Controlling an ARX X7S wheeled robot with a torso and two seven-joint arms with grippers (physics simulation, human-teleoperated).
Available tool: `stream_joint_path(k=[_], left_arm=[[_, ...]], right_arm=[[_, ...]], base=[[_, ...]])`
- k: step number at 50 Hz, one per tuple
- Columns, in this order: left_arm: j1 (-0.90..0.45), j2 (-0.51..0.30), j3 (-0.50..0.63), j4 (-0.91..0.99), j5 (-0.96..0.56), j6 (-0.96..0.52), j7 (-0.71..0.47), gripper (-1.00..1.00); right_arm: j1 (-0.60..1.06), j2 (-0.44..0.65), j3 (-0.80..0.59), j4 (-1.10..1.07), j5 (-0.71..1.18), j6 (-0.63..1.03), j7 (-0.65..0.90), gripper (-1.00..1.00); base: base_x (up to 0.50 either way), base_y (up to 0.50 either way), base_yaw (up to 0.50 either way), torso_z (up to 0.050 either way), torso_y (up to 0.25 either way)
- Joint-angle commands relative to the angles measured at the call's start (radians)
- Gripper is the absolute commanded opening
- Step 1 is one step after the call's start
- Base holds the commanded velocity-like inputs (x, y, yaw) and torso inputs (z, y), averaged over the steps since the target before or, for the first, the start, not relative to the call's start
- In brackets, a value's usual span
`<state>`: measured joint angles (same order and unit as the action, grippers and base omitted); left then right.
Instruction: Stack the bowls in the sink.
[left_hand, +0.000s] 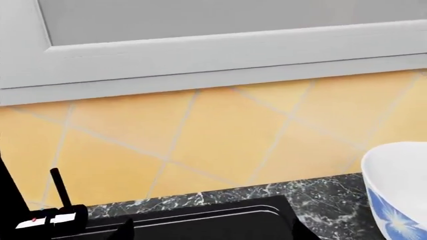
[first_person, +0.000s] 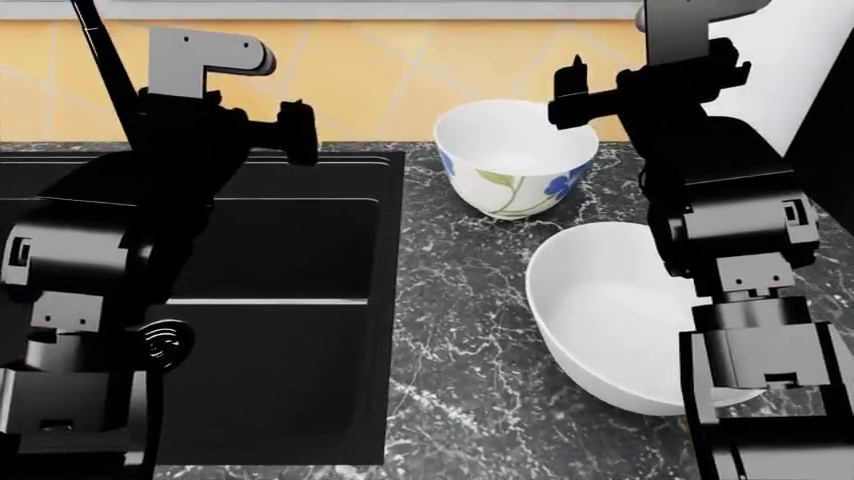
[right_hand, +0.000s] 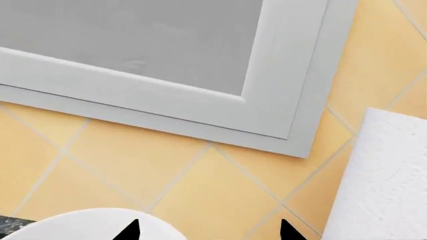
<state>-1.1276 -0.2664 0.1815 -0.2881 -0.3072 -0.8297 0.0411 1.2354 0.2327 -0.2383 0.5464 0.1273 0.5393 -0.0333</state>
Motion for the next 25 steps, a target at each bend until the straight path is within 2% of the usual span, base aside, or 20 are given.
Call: stream_joint_path(k=[1, 10, 16, 25], left_arm=[[-0.011, -0.004, -0.005, 0.033, -0.048, -0.092, 0.027, 1.00], [-0.020, -0.007, -0.011, 0.190, -0.199, -0.386, 0.097, 1.00], [-0.048, 0.032, -0.020, 0.277, -0.288, -0.567, 0.097, 1.00], [-0.057, 0.077, -0.025, 0.378, -0.380, -0.715, 0.081, 1.00]], right_arm=[[-0.005, 0.003, 0.000, -0.007, 0.006, 0.002, 0.000, 1.00], [-0.006, 0.011, 0.007, 0.001, 0.013, -0.007, -0.002, 1.00], [-0.009, 0.015, 0.010, -0.002, 0.019, -0.007, -0.002, 1.00], [-0.009, 0.016, 0.012, -0.016, 0.025, 0.001, 0.000, 1.00]], base=[[0.00, 0.00, 0.00, 0.000, 0.000], [0.00, 0.00, 0.00, 0.000, 0.000], [0.00, 0.00, 0.00, 0.000, 0.000], [0.00, 0.00, 0.00, 0.000, 0.000]])
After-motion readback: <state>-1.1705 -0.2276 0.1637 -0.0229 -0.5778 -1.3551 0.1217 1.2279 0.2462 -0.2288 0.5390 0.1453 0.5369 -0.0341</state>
